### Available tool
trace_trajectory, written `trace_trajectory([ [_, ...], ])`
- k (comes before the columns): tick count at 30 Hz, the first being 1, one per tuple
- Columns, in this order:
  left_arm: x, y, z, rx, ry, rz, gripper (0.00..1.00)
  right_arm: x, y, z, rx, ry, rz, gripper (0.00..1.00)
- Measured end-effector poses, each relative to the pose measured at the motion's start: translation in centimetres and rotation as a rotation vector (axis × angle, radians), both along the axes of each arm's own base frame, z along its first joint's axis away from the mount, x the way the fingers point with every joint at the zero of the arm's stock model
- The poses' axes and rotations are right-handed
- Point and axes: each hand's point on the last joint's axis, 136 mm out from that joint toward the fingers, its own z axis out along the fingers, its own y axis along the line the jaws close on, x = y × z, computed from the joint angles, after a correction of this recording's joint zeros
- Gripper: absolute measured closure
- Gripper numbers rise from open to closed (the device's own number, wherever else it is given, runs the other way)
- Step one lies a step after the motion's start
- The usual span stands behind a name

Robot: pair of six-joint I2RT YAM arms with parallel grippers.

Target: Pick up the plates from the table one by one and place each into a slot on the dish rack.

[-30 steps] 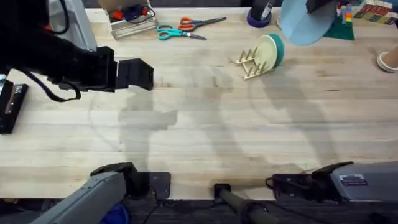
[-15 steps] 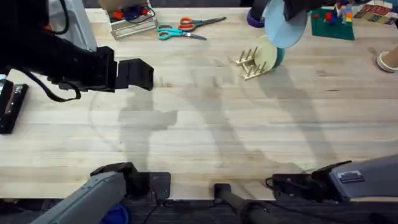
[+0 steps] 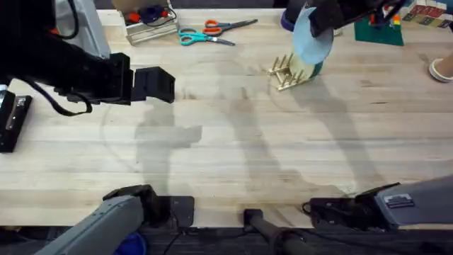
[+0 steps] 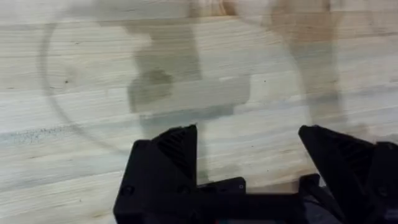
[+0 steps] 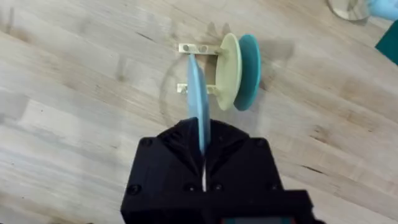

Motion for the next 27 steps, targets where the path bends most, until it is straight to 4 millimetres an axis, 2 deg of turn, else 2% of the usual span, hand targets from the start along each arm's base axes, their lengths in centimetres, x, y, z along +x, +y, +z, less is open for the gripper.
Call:
trace_trajectory([
  [11,0.0,0.0,0.0,0.000,0.000,0.000,0.007,2.7,0.8,-3.1,-0.006,0.023,0.000,0.968],
  [14,0.0,0.0,0.0,0.000,0.000,0.000,0.008,3.3,1.0,-3.4,-0.004,0.016,0.000,0.968],
  [21,0.0,0.0,0.0,0.000,0.000,0.000,0.008,3.8,1.1,-3.7,-0.003,0.012,0.000,0.968],
  [27,0.0,0.0,0.0,0.000,0.000,0.000,0.007,4.1,1.3,-5.1,-0.012,0.043,0.001,0.968],
])
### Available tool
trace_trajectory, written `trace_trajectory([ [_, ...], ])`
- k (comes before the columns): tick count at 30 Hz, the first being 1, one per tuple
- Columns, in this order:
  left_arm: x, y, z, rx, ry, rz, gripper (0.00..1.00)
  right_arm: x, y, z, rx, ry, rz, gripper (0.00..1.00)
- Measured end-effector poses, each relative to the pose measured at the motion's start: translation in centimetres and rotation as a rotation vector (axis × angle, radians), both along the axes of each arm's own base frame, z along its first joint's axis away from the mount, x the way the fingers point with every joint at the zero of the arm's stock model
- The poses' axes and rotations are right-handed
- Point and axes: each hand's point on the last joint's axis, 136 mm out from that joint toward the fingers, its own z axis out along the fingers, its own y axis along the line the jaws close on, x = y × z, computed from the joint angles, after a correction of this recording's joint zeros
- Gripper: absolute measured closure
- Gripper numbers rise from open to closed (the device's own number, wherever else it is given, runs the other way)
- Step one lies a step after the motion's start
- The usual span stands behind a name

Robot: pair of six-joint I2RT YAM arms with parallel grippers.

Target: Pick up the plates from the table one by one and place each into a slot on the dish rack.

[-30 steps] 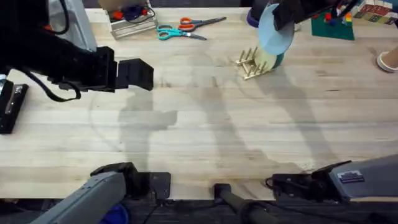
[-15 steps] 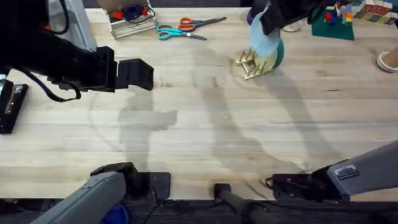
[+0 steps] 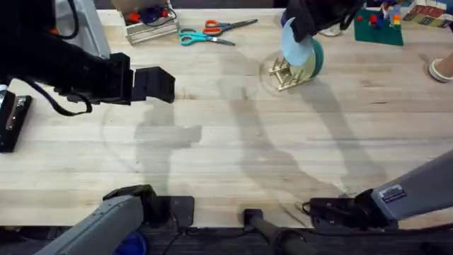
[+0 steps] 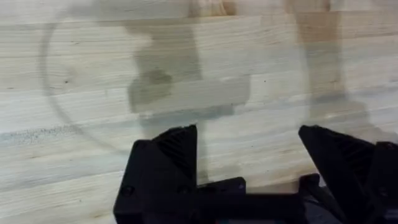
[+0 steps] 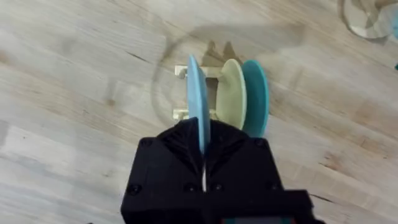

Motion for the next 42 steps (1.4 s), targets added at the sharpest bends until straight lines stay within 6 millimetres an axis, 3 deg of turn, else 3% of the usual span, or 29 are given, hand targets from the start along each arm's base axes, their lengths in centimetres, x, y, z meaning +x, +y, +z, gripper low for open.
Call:
trace_trajectory([
  [23,0.0,0.0,0.0,0.000,0.000,0.000,0.006,1.2,0.4,-5.9,-0.032,0.118,0.000,0.968],
  [42,0.0,0.0,0.0,0.000,0.000,0.000,0.007,1.2,0.4,-6.8,-0.036,0.136,0.001,0.968],
])
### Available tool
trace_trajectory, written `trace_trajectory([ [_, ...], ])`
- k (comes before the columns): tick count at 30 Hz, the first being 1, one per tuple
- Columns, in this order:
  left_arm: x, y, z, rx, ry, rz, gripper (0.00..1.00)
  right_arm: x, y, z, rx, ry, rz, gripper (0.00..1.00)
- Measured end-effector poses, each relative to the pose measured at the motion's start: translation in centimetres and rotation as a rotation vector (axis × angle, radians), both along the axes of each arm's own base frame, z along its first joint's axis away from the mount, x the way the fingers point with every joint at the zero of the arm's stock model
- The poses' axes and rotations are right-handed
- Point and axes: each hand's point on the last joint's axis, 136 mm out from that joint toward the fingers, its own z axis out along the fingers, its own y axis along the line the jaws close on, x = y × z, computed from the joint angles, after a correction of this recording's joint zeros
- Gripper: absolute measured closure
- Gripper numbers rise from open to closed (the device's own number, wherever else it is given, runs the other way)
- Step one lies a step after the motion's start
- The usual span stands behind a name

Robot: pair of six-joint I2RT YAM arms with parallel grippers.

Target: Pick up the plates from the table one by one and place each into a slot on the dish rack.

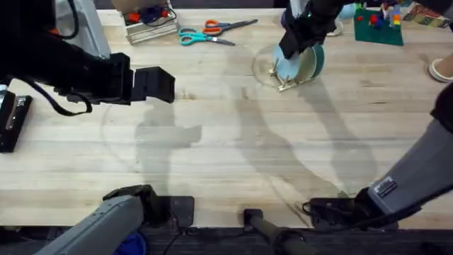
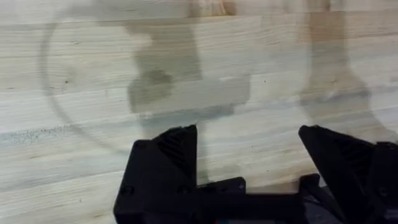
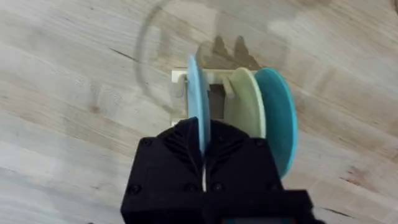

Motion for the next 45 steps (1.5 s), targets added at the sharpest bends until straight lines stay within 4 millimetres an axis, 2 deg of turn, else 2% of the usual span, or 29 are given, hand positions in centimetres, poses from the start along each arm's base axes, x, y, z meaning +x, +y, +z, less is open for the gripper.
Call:
trace_trajectory([
  [2,0.0,0.0,0.0,0.000,0.000,0.000,0.006,0.0,0.0,-0.7,-0.005,0.020,-0.002,0.968],
  [14,0.0,0.0,0.0,0.000,0.000,0.000,0.006,0.0,0.0,-0.6,-0.001,0.018,-0.003,0.961],
  [19,0.0,0.0,0.0,0.000,0.000,0.000,0.007,-0.1,0.0,-0.9,-0.002,0.026,-0.006,0.792],
  [23,0.0,0.0,0.0,0.000,0.000,0.000,0.007,-0.1,0.1,-1.5,-0.007,0.040,-0.005,0.834],
  [27,0.0,0.0,0.0,0.000,0.000,0.000,0.006,-0.2,0.1,-1.7,-0.008,0.046,-0.005,0.765],
  [32,0.0,0.0,0.0,0.000,0.000,0.000,0.007,-0.1,0.1,-1.7,-0.008,0.045,-0.005,0.753],
  [36,0.0,0.0,0.0,0.000,0.000,0.000,0.007,-0.2,0.1,-1.7,-0.008,0.045,-0.004,0.661],
  [39,0.0,0.0,0.0,0.000,0.000,0.000,0.008,-0.2,0.1,-1.7,-0.008,0.045,-0.004,0.538],
  [45,0.0,0.0,0.0,0.000,0.001,0.000,0.008,-0.1,0.1,-1.7,-0.008,0.044,-0.004,0.493],
])
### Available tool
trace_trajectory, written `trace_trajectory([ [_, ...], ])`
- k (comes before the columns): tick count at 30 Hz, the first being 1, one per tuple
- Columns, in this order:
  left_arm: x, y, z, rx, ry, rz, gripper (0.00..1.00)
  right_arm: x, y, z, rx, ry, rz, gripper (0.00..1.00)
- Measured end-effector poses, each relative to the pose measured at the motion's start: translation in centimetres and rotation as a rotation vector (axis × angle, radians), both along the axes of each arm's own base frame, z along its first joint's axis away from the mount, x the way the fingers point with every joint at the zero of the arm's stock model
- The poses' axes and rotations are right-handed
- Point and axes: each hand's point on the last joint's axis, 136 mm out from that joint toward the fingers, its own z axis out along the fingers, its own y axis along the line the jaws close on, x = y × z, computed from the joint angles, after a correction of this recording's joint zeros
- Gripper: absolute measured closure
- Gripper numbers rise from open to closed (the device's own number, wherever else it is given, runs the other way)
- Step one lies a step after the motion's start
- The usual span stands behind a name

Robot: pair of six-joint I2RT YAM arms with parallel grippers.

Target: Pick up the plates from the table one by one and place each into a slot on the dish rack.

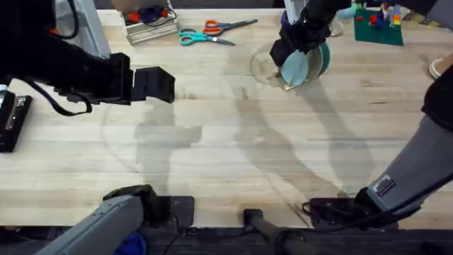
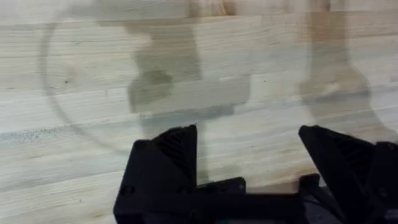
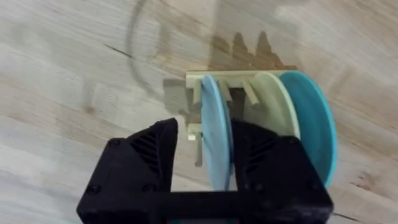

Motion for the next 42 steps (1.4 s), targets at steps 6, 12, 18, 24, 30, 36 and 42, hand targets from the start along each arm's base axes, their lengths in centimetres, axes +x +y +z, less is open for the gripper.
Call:
trace_trajectory([
  [6,0.0,0.0,0.0,0.000,-0.001,0.000,0.007,0.2,0.0,0.3,0.000,-0.009,0.000,0.467],
  [12,0.0,0.0,0.0,0.000,-0.001,0.000,0.007,0.7,-0.2,1.0,-0.021,-0.039,0.000,0.462],
  [18,0.0,0.0,0.0,0.000,0.000,0.000,0.007,1.5,0.1,4.2,-0.018,-0.125,0.009,0.458],
  [24,0.0,0.0,0.0,0.000,-0.001,0.000,0.007,1.8,-0.3,8.2,-0.041,-0.213,0.013,0.453],
  [30,0.0,0.0,0.0,0.000,0.000,0.000,0.007,-0.3,-1.2,12.0,-0.045,-0.253,0.013,0.274],
  [36,0.0,0.0,0.0,0.000,0.000,0.000,0.007,-3.3,-2.1,15.4,-0.038,-0.285,0.010,0.011],
  [42,0.0,0.0,0.0,0.000,0.000,0.000,0.007,-7.3,-3.4,17.9,-0.035,-0.272,-0.009,0.008],
])
